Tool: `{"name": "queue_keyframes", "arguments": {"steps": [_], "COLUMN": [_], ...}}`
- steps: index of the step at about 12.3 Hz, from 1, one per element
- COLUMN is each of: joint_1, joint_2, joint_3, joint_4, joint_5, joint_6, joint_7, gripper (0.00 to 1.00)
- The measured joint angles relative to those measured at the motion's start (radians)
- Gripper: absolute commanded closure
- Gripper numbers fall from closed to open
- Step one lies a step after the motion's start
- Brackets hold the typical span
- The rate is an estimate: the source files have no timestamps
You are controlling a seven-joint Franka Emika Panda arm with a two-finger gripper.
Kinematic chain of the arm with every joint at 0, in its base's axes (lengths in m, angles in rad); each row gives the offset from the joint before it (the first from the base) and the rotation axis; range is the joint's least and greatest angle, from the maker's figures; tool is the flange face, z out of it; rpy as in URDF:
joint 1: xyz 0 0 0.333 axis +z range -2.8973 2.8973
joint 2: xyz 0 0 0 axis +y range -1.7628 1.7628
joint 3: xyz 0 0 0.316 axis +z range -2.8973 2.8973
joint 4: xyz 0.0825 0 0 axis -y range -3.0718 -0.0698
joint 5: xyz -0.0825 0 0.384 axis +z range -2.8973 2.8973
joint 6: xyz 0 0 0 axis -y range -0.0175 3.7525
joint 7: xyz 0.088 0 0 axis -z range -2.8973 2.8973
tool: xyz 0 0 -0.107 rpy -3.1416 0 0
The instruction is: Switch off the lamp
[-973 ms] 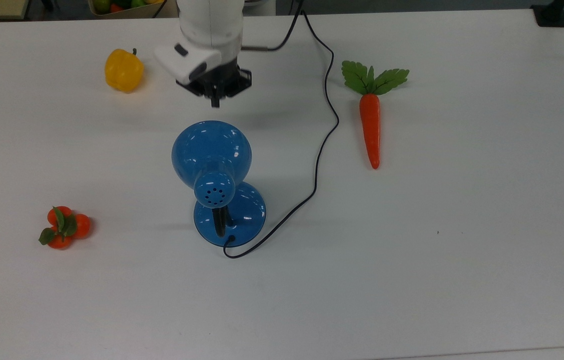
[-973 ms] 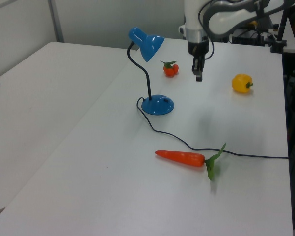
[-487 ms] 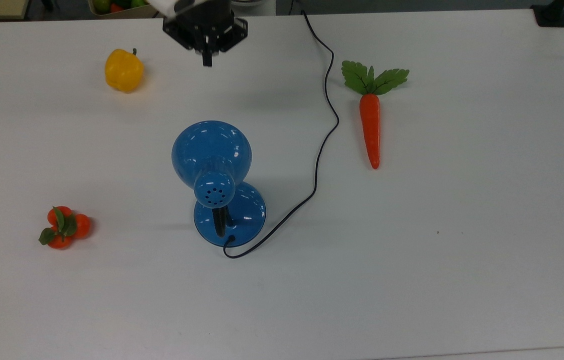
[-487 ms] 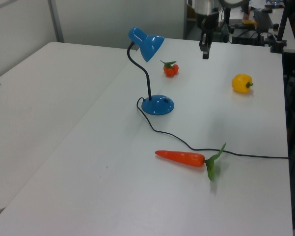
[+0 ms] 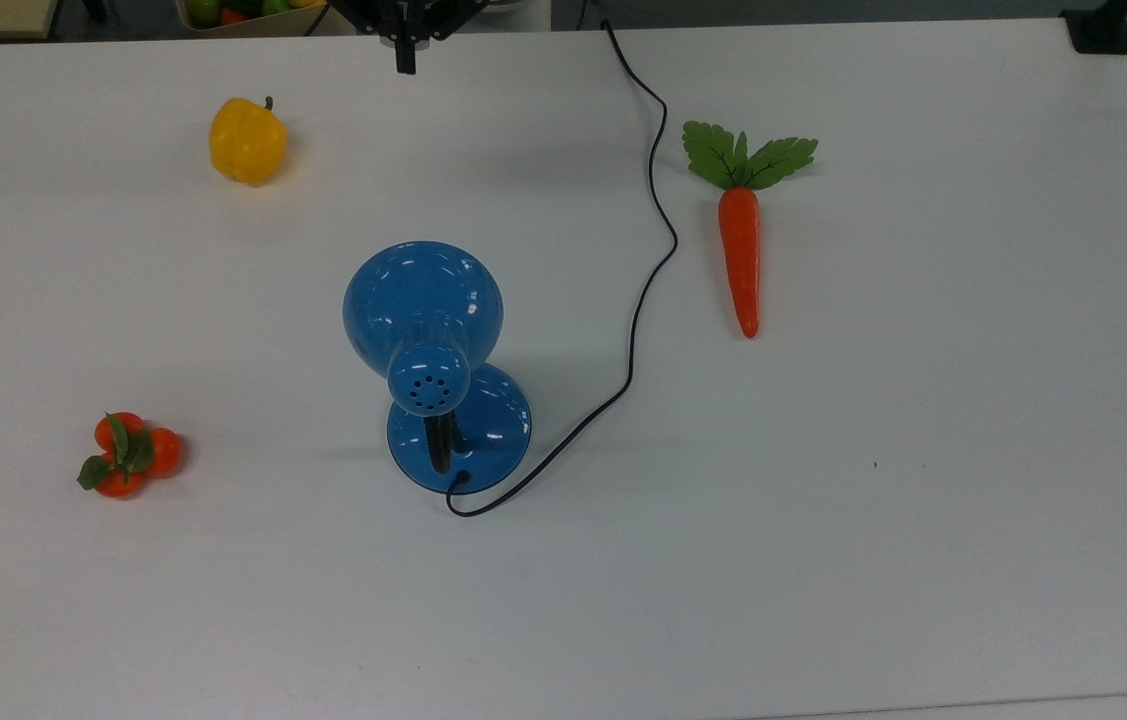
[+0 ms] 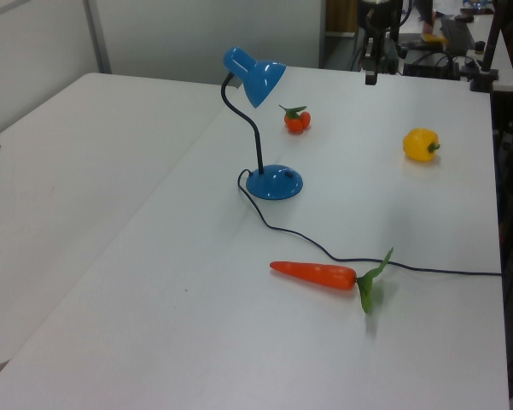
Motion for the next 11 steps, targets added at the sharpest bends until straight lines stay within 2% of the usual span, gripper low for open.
{"name": "queue_keyframes", "arguments": {"steps": [1, 2, 3, 4, 5, 11], "joint_1": [0.000, 0.000, 0.000, -0.001, -0.001, -0.002], "joint_2": [0.000, 0.000, 0.000, 0.000, -0.001, -0.014], "joint_3": [0.000, -0.001, -0.002, -0.002, -0.002, -0.002], "joint_4": [0.000, 0.000, 0.000, 0.000, 0.000, 0.001], "joint_5": [0.000, 0.000, 0.000, 0.000, 0.000, 0.000], "joint_6": [0.000, 0.000, -0.005, -0.013, -0.023, -0.031], "joint_7": [0.000, 0.001, 0.001, 0.001, 0.001, 0.006], "gripper": [0.83, 0.58, 0.48, 0.12, 0.00, 0.00]}}
